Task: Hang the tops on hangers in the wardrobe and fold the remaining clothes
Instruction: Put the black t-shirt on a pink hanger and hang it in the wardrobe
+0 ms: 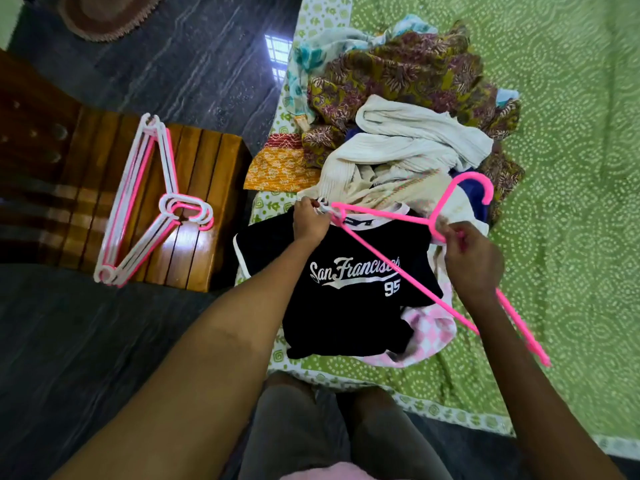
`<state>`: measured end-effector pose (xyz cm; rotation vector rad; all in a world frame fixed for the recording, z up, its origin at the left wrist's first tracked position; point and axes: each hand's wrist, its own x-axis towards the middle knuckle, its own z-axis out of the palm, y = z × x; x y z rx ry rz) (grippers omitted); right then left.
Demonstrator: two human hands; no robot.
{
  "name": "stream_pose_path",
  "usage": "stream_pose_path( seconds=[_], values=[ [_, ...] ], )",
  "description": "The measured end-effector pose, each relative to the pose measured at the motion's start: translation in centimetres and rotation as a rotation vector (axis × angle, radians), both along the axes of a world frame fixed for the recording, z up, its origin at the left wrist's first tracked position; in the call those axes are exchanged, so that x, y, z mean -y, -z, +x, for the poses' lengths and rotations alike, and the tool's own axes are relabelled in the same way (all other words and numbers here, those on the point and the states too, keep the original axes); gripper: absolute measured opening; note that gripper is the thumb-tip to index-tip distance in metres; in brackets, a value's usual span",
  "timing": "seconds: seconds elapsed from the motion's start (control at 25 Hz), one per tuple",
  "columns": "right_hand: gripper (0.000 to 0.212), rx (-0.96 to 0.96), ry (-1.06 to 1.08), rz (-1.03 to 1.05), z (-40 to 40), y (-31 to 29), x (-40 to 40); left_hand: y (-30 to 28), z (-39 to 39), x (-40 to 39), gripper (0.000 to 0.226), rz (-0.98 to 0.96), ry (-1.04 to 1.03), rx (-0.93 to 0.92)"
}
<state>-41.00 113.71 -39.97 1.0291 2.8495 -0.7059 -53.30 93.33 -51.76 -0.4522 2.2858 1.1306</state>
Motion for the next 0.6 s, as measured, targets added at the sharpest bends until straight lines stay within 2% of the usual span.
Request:
stream_pose_path(
  seconds=[0.12, 0.2, 0.28, 0.4, 0.6],
  values=[
    [0.041, -0.049, -0.013, 0.08, -0.1, -0.2, 0.5, 0.8, -0.1, -0.4, 0.01, 0.021, -0.035, 0.026],
    [0.043, -0.073, -0.015, 0.108, -0.3, -0.2, 0.8, 1.5, -0.2, -0.2, 0.012, -0.016, -0.011, 0.023],
    [0.041, -0.094, -0.025, 0.117, -0.6, -0.3, 1.1, 2.0, -0.5, 0.1, 0.017, -0.057, 0.028, 0.045],
    [0.036, -0.088, -0.044, 0.112, -1.2, -0.3, 1.4, 2.3, -1.2, 0.5, 0.011, -0.091, 0.073, 0.074],
    [0.022, 0.003, -0.073, 0.101, -2.4, -0.1, 1.4, 1.7, -1.9, 0.7, 0.018, -0.106, 0.084, 0.092]
  ],
)
